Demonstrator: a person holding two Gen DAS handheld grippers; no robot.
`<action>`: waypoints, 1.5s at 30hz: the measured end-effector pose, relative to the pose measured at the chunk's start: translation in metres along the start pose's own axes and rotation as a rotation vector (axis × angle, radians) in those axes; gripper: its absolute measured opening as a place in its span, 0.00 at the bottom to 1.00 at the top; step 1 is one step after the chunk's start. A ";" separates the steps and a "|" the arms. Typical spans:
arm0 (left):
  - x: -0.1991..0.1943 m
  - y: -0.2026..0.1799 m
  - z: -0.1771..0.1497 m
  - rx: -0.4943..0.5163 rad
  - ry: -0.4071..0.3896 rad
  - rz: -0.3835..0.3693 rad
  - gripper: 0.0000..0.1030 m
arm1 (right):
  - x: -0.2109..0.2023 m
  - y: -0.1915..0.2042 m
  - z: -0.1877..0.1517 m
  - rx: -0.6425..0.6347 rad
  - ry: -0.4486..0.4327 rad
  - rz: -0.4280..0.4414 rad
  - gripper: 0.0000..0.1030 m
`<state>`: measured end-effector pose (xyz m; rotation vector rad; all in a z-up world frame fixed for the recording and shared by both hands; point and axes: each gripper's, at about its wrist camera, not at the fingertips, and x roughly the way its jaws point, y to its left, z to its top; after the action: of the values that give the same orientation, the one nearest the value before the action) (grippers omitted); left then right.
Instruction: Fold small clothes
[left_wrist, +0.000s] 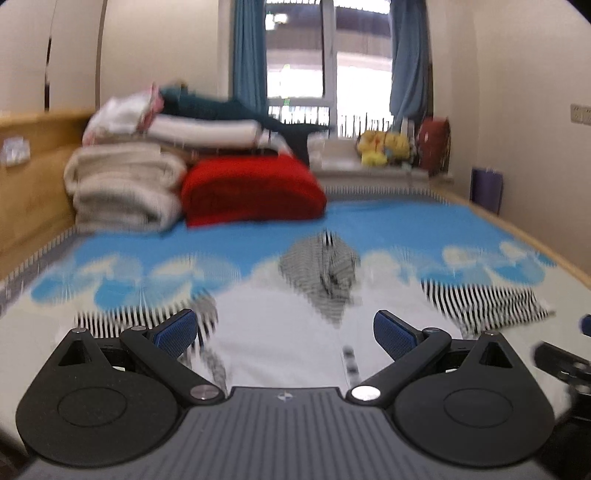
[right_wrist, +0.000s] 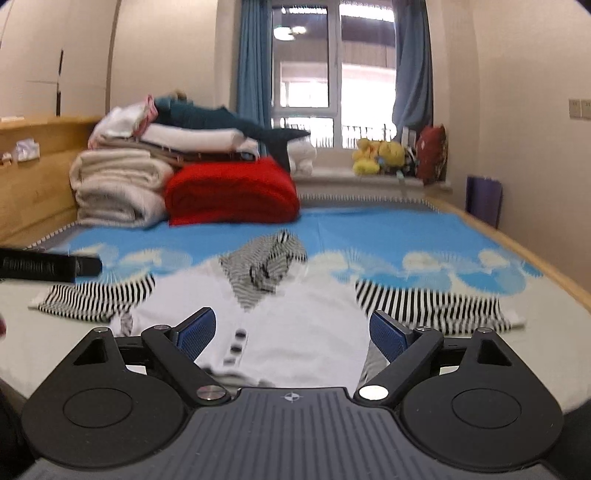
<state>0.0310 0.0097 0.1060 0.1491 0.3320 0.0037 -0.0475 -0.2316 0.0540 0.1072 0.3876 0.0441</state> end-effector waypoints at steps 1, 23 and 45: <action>0.004 0.003 0.012 0.005 -0.017 0.002 0.98 | 0.001 -0.005 0.007 -0.002 -0.015 -0.008 0.91; 0.276 0.098 0.069 0.059 0.141 0.136 0.56 | 0.135 -0.008 0.119 -0.068 -0.091 -0.005 0.92; 0.341 0.321 -0.079 -0.385 0.473 0.520 0.54 | 0.302 0.037 0.101 -0.069 0.068 0.126 0.66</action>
<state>0.3349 0.3485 -0.0314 -0.1560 0.7489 0.6222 0.2695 -0.1853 0.0379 0.0618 0.4462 0.1857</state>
